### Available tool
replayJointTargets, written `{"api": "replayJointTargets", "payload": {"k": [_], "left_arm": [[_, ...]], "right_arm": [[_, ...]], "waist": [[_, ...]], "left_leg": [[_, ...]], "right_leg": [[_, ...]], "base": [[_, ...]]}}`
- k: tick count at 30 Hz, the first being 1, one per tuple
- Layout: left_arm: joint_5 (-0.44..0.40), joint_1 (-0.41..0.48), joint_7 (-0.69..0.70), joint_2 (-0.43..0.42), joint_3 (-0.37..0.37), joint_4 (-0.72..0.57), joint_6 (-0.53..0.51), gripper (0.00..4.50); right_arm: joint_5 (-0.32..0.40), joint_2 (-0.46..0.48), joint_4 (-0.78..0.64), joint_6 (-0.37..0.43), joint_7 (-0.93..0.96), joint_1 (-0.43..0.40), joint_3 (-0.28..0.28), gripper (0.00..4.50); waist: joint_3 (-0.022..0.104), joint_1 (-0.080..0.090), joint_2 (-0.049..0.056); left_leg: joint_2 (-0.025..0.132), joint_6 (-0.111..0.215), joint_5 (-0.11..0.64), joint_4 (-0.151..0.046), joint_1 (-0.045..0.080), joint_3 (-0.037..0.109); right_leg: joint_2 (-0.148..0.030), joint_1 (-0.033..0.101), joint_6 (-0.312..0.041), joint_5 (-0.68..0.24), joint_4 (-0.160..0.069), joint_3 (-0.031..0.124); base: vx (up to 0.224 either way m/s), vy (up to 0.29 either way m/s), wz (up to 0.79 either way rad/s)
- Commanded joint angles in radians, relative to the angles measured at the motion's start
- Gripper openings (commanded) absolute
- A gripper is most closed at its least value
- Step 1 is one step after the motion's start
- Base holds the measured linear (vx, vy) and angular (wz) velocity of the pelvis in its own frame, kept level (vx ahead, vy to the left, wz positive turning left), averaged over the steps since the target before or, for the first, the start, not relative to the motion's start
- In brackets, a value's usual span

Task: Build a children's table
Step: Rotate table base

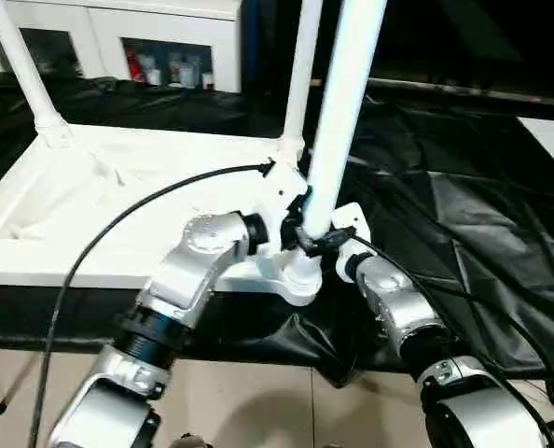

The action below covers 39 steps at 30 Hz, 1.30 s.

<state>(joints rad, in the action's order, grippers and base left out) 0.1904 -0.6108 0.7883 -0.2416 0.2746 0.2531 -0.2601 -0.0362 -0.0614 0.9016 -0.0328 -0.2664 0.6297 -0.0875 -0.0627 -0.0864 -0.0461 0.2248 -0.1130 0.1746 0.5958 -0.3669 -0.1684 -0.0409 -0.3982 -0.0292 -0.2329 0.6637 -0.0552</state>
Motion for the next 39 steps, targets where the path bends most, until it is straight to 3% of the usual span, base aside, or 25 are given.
{"api": "replayJointTargets", "payload": {"k": [1, 3, 8, 11, 13, 14, 15, 18, 20, 22, 23, 24, 26, 33, 38, 39], "left_arm": [[-0.01, 0.043, 0.086, -0.054, 0.021, -0.021, -0.002, 4.48], [0.0, 0.077, 0.173, -0.109, 0.052, -0.062, -0.011, 4.48], [0.02, 0.112, 0.276, -0.177, 0.074, -0.078, -0.027, 4.48], [0.011, 0.108, 0.317, -0.21, 0.067, -0.031, -0.003, 4.31], [-0.054, 0.068, 0.314, -0.235, 0.076, 0.072, 0.057, 4.12], [-0.054, 0.068, 0.314, -0.235, 0.076, 0.072, 0.057, 4.12], [-0.072, 0.055, 0.308, -0.238, 0.082, 0.101, 0.07, 4.07], [-0.105, 0.02, 0.298, -0.233, 0.09, 0.181, 0.128, 3.68], [-0.12, -0.001, 0.31, -0.229, 0.099, 0.227, 0.154, 3.7], [-0.135, -0.031, 0.325, -0.224, 0.111, 0.284, 0.174, 3.45], [-0.138, -0.04, 0.329, -0.221, 0.113, 0.3, 0.178, 3.23], [-0.141, -0.048, 0.333, -0.218, 0.115, 0.317, 0.182, 3.2], [-0.175, -0.08, 0.348, -0.206, 0.13, 0.395, 0.224, 3.17], [-0.223, -0.116, 0.352, -0.199, 0.146, 0.491, 0.264, 2.59], [-0.234, -0.135, 0.367, -0.199, 0.145, 0.549, 0.297, 2.35], [-0.237, -0.14, 0.37, -0.198, 0.143, 0.564, 0.305, 2.08]], "right_arm": [[0.004, -0.018, -0.026, -0.005, -0.002, -0.01, 0.012, 3.85], [0.012, -0.037, -0.048, 0.001, -0.013, -0.02, 0.022, 3.85], [0.034, -0.099, -0.111, 0.015, -0.081, -0.047, 0.039, 3.85], [0.045, -0.14, -0.152, 0.024, -0.15, -0.066, 0.039, 3.85], [0.048, -0.214, -0.236, 0.034, -0.301, -0.114, -0.003, 3.85], [0.048, -0.214, -0.236, 0.034, -0.301, -0.114, -0.003, 3.85], [0.055, -0.234, -0.266, 0.04, -0.348, -0.13, -0.015, 3.85], [0.086, -0.294, -0.365, 0.076, -0.484, -0.18, -0.048, 3.85], [0.099, -0.331, -0.413, 0.094, -0.548, -0.205, -0.064, 3.85], [0.112, -0.363, -0.451, 0.113, -0.599, -0.224, -0.071, 3.85], [0.115, -0.369, -0.461, 0.119, -0.608, -0.227, -0.071, 3.85], [0.116, -0.374, -0.471, 0.124, -0.614, -0.23, -0.07, 3.85], [0.119, -0.385, -0.515, 0.152, -0.631, -0.245, -0.066, 3.85], [0.148, -0.401, -0.595, 0.204, -0.662, -0.267, -0.07, 3.85], [0.154, -0.41, -0.626, 0.225, -0.679, -0.277, -0.073, 3.85], [0.154, -0.411, -0.633, 0.231, -0.681, -0.279, -0.072, 3.85]], "waist": [[0.073, -0.006, 0.014], [0.074, -0.009, 0.016], [0.072, -0.017, 0.018], [0.071, -0.021, 0.018], [0.069, -0.025, 0.017], [0.069, -0.028, 0.017], [0.072, -0.025, 0.016], [0.072, -0.026, 0.017], [0.073, -0.028, 0.022], [0.072, -0.028, 0.016], [0.074, -0.03, 0.021], [0.073, -0.028, 0.019], [0.075, -0.029, 0.023], [0.075, -0.033, 0.024], [0.072, -0.034, 0.024], [0.072, -0.034, 0.023]], "left_leg": [[0.004, -0.004, 0.123, -0.06, 0.006, -0.003], [0.007, -0.01, 0.129, -0.061, 0.013, -0.003], [0.006, -0.011, 0.13, -0.062, 0.013, -0.007], [0.004, -0.013, 0.135, -0.063, 0.011, -0.006], [-0.001, -0.004, 0.148, -0.062, 0.012, -0.008], [0.002, -0.001, 0.153, -0.061, 0.016, -0.008], [0.001, -0.002, 0.138, -0.064, 0.005, -0.003], [0.004, 0.006, 0.154, -0.062, 0.009, -0.003], [0.005, 0.009, 0.153, -0.061, 0.008, -0.001], [0.003, 0.015, 0.15, -0.06, 0.006, -0.001], [0.001, 0.018, 0.15, -0.058, 0.009, -0.003], [0.001, 0.019, 0.146, -0.058, 0.005, -0.001], [0.003, 0.017, 0.142, -0.058, 0.005, 0.0], [0.004, 0.023, 0.143, -0.057, 0.008, 0.001], [0.004, 0.016, 0.172, -0.059, 0.008, 0.001], [0.004, 0.017, 0.168, -0.059, 0.008, 0.002]], "right_leg": [[-0.082, 0.065, -0.186, 0.063, -0.077, 0.053], [-0.082, 0.059, -0.18, 0.051, -0.076, 0.054], [-0.078, 0.059, -0.175, 0.072, -0.076, 0.055], [-0.078, 0.06, -0.172, 0.056, -0.079, 0.054], [-0.072, 0.061, -0.159, 0.028, -0.091, 0.055], [-0.073, 0.059, -0.152, 0.027, -0.089, 0.056], [-0.077, 0.069, -0.152, 0.034, -0.083, 0.055], [-0.08, 0.065, -0.162, 0.011, -0.089, 0.054], [-0.081, 0.066, -0.167, 0.014, -0.088, 0.054], [-0.08, 0.067, -0.172, 0.017, -0.089, 0.053], [-0.079, 0.066, -0.172, 0.011, -0.093, 0.054], [-0.08, 0.068, -0.181, 0.019, -0.089, 0.053], [-0.082, 0.067, -0.185, 0.023, -0.088, 0.053], [-0.083, 0.067, -0.196, 0.04, -0.088, 0.052], [-0.085, 0.066, -0.187, -0.034, -0.096, 0.052], [-0.085, 0.066, -0.183, -0.041, -0.097, 0.052]], "base": [[0.0, 0.0, 0.0], [0.0, 0.0, 0.0], [0.0, 0.0, 0.0], [0.0, 0.0, 0.0], [0.0, 0.0, 0.0], [0.0, 0.0, 0.0], [0.0, 0.0, 0.0], [0.0, 0.0, 0.0], [0.0, 0.0, 0.0], [0.0, 0.0, 0.0], [0.0, 0.0, 0.0], [0.0, 0.0, 0.0], [0.0, 0.0, 0.0], [0.0, 0.0, 0.0], [0.0, 0.0, 0.0], [0.0, 0.0, 0.0]]}}
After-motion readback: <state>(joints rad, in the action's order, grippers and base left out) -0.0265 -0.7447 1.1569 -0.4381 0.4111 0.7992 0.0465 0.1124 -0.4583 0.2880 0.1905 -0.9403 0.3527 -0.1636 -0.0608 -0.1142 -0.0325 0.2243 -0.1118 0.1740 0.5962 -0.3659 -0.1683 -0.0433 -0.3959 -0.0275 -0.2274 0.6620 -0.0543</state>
